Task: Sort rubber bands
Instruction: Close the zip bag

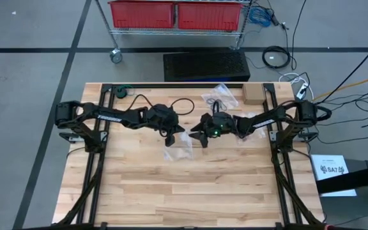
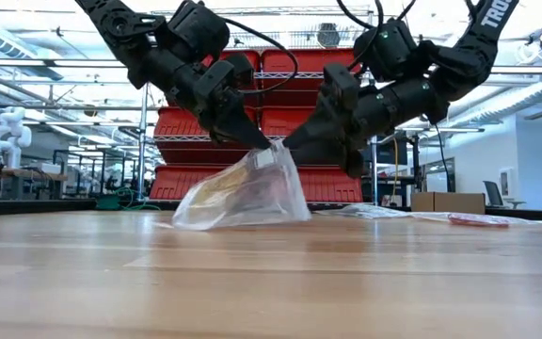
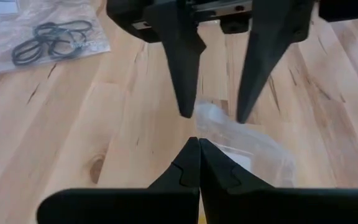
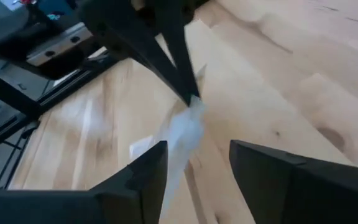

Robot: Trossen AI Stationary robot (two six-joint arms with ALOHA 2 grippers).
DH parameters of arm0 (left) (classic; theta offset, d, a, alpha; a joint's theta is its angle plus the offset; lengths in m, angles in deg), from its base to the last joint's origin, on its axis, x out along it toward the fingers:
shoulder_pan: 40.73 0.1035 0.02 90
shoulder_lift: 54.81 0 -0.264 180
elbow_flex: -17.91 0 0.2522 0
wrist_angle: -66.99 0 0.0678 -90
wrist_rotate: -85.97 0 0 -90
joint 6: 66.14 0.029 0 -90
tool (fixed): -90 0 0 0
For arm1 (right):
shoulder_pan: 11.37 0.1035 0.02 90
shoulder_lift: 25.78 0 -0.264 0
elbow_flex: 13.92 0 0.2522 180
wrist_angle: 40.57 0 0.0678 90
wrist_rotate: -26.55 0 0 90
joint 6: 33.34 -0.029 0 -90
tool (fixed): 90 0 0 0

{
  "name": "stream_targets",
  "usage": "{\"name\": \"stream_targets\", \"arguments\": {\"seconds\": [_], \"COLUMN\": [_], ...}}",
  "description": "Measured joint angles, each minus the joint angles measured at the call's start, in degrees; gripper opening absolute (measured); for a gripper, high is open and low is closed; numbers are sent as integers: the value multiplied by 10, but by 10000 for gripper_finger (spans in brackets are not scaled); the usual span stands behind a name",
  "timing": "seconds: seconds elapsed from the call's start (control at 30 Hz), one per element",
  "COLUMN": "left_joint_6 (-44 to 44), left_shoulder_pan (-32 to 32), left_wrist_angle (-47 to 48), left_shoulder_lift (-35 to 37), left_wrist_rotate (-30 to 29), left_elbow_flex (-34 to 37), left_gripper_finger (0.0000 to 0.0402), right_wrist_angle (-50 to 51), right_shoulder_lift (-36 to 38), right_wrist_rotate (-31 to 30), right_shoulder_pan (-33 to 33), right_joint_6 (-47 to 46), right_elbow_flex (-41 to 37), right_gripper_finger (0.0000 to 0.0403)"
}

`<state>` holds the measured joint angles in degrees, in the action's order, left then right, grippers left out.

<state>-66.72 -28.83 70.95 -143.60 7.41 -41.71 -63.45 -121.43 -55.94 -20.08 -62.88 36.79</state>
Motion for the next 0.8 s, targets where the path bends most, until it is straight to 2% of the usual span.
{"name": "stream_targets", "arguments": {"seconds": [0.2, 0.37, 0.63, 0.8], "left_joint_6": [0, 0, 0, 0], "left_shoulder_pan": [0, 0, 5, 13], "left_wrist_angle": [0, -5, -19, -18], "left_shoulder_lift": [0, 0, 0, 0], "left_wrist_rotate": [0, 0, -6, -13], "left_elbow_flex": [0, 0, 0, 0], "left_gripper_finger": [0, 0, 0, 0], "right_wrist_angle": [-12, -14, -22, -22], "right_shoulder_lift": [0, 0, 0, 0], "right_wrist_rotate": [-3, -33, -48, -50], "right_shoulder_pan": [0, 0, 0, 4], "right_joint_6": [0, 1, 4, 8], "right_elbow_flex": [0, 0, 0, 0], "right_gripper_finger": [153, 105, 14, 7]}}
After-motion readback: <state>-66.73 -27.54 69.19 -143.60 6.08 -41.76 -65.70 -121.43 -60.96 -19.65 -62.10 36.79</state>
